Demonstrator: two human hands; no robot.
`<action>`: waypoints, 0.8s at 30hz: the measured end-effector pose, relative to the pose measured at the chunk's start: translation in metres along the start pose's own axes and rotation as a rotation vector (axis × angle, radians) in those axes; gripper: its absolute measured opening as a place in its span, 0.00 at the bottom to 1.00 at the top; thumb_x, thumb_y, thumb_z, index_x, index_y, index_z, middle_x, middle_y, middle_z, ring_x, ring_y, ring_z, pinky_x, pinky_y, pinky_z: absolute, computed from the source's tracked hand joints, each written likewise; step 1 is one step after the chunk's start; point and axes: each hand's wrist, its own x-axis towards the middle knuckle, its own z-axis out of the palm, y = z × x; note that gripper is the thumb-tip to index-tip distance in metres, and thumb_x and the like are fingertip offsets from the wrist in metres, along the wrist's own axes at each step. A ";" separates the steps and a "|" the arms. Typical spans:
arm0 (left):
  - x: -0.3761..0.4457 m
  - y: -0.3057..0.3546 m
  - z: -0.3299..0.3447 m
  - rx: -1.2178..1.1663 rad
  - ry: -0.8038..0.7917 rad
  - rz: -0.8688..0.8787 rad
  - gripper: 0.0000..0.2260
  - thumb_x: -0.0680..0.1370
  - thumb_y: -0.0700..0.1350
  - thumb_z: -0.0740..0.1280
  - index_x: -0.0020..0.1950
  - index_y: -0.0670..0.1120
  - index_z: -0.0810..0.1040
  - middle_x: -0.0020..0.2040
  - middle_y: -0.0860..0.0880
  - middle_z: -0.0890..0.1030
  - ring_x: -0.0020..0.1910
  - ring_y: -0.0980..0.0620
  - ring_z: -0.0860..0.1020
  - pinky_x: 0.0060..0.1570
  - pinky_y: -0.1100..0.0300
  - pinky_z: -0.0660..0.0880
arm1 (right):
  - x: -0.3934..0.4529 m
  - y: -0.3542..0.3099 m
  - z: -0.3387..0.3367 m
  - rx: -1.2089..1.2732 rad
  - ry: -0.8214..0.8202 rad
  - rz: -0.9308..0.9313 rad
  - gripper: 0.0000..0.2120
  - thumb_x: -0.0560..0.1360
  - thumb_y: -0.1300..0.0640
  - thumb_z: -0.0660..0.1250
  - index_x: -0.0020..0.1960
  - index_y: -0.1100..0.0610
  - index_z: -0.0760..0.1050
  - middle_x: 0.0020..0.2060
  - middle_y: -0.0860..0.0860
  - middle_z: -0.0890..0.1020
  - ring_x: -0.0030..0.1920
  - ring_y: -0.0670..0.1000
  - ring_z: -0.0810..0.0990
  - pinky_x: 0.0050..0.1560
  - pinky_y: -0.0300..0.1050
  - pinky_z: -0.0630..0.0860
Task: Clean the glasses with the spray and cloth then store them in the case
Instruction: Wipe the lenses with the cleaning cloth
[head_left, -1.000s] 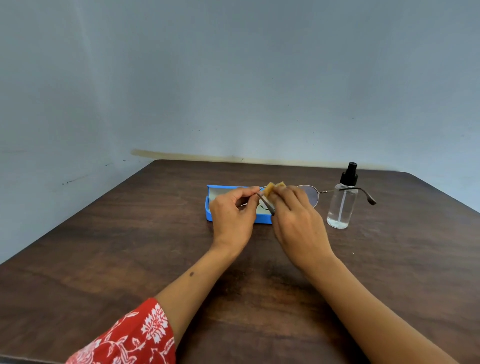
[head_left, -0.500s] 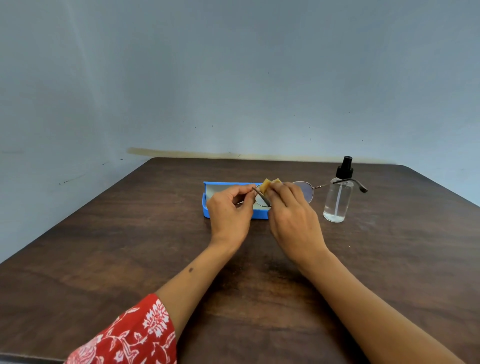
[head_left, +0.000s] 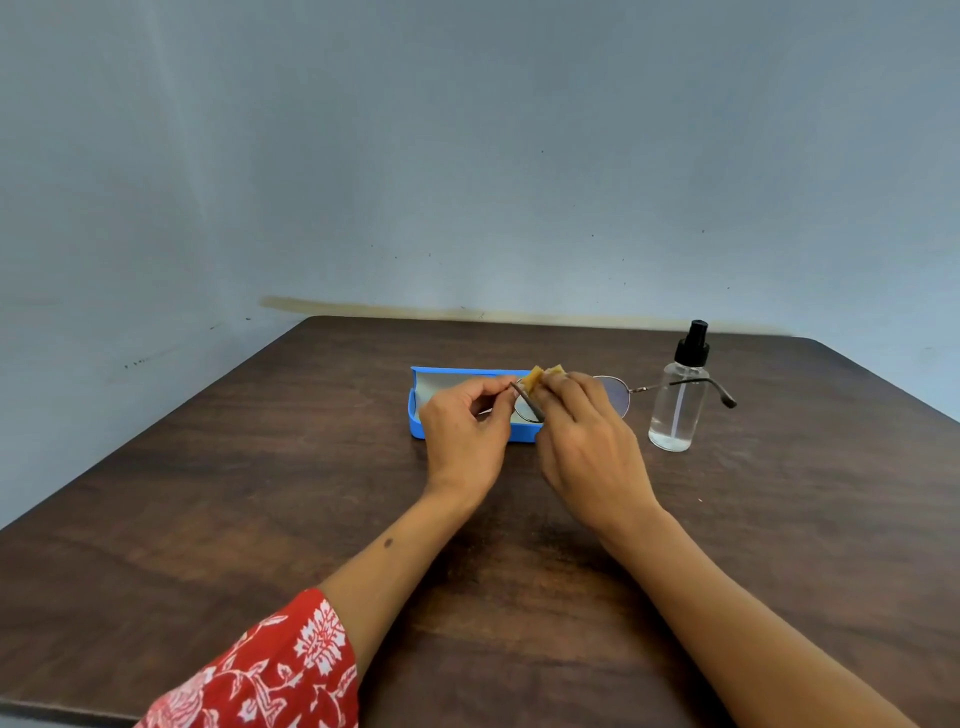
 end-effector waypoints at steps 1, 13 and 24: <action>0.000 -0.001 0.000 -0.016 0.005 -0.004 0.04 0.73 0.37 0.71 0.46 0.42 0.84 0.41 0.49 0.85 0.41 0.58 0.82 0.45 0.64 0.79 | -0.001 -0.001 0.000 0.033 0.012 -0.024 0.19 0.70 0.63 0.55 0.55 0.66 0.79 0.49 0.57 0.81 0.54 0.55 0.75 0.54 0.46 0.77; -0.004 0.002 0.003 -0.015 -0.020 0.010 0.06 0.73 0.36 0.71 0.48 0.43 0.83 0.42 0.52 0.84 0.43 0.61 0.82 0.47 0.65 0.79 | -0.001 0.003 -0.004 -0.025 0.007 0.013 0.19 0.70 0.64 0.54 0.53 0.66 0.79 0.48 0.58 0.82 0.52 0.56 0.78 0.54 0.45 0.76; -0.003 0.001 0.003 0.017 -0.012 0.017 0.05 0.73 0.36 0.71 0.47 0.42 0.83 0.41 0.52 0.84 0.42 0.58 0.83 0.46 0.60 0.80 | 0.001 0.003 -0.006 -0.041 0.013 0.044 0.19 0.71 0.63 0.54 0.53 0.66 0.79 0.47 0.58 0.82 0.50 0.57 0.80 0.52 0.46 0.78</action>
